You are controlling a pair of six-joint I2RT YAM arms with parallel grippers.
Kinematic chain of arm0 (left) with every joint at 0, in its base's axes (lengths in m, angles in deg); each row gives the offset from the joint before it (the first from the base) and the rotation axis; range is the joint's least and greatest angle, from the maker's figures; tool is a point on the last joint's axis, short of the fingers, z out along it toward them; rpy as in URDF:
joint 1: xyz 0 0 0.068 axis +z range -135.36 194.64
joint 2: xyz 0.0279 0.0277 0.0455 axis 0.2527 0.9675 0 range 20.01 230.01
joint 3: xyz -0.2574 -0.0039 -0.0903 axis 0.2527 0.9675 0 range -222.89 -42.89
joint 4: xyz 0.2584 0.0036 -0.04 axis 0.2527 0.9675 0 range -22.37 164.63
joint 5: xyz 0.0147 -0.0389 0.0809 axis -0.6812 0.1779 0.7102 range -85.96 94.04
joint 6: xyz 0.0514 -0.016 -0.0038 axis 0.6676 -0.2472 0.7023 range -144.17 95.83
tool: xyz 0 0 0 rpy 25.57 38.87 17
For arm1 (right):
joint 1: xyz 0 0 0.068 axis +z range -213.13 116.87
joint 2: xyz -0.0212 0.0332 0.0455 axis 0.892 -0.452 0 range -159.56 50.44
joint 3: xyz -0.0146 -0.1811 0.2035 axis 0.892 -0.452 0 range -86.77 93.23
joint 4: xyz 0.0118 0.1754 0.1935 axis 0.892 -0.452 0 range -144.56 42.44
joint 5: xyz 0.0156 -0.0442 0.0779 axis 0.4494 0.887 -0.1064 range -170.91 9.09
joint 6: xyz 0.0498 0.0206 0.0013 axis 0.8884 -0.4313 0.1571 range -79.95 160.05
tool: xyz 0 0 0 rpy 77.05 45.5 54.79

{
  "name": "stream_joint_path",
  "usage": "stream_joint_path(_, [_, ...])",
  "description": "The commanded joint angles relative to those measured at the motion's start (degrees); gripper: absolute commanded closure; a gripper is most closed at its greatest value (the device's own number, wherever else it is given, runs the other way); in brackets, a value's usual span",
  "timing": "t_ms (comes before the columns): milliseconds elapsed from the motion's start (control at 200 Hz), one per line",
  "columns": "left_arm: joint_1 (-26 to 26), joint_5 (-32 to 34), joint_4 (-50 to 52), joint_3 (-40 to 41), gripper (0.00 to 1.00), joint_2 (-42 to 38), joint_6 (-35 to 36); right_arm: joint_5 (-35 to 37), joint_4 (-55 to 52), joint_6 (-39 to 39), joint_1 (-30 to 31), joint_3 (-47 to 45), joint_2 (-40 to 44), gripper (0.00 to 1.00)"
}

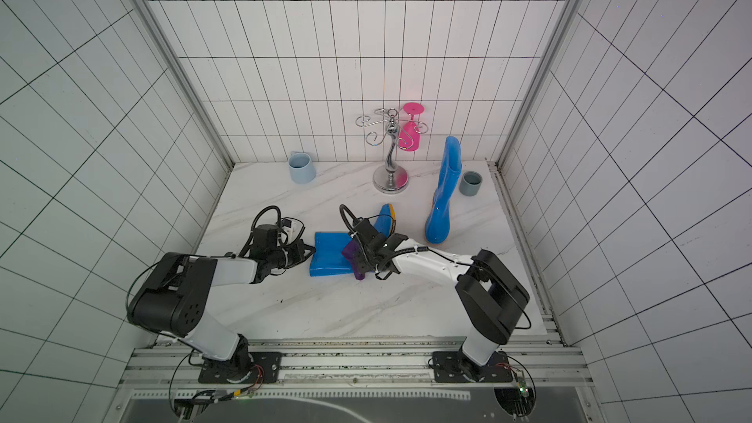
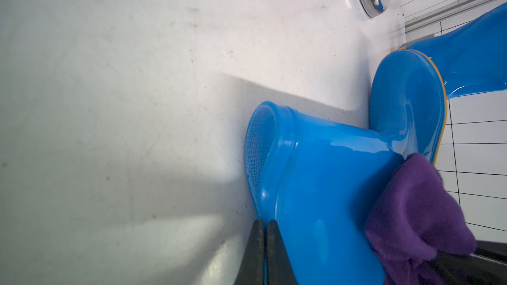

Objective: Wipe the rubber boots with a cloth
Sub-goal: Wipe the dirt off the rubber boot.

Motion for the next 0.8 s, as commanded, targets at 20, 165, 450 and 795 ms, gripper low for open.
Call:
stream_joint_path(20, [-0.4,-2.2,-1.2,0.5,1.0,-0.6,0.5,-2.2,1.7,0.9,2.6,10.8,-5.1,1.0])
stream_joint_path(165, [-0.5,-2.4,-1.3,0.7,1.0,-0.4,0.6,-2.3,3.3,-1.3,3.0,17.9,-10.3,1.0])
stream_joint_path(450, [-0.5,-2.4,-1.1,0.6,1.0,-0.5,0.6,-4.0,2.3,-4.4,2.6,31.0,-21.7,1.0])
stream_joint_path(795, [-0.5,-2.4,-1.3,0.6,1.0,-0.1,0.7,0.3,0.7,-4.9,-4.7,21.0,-16.5,1.0])
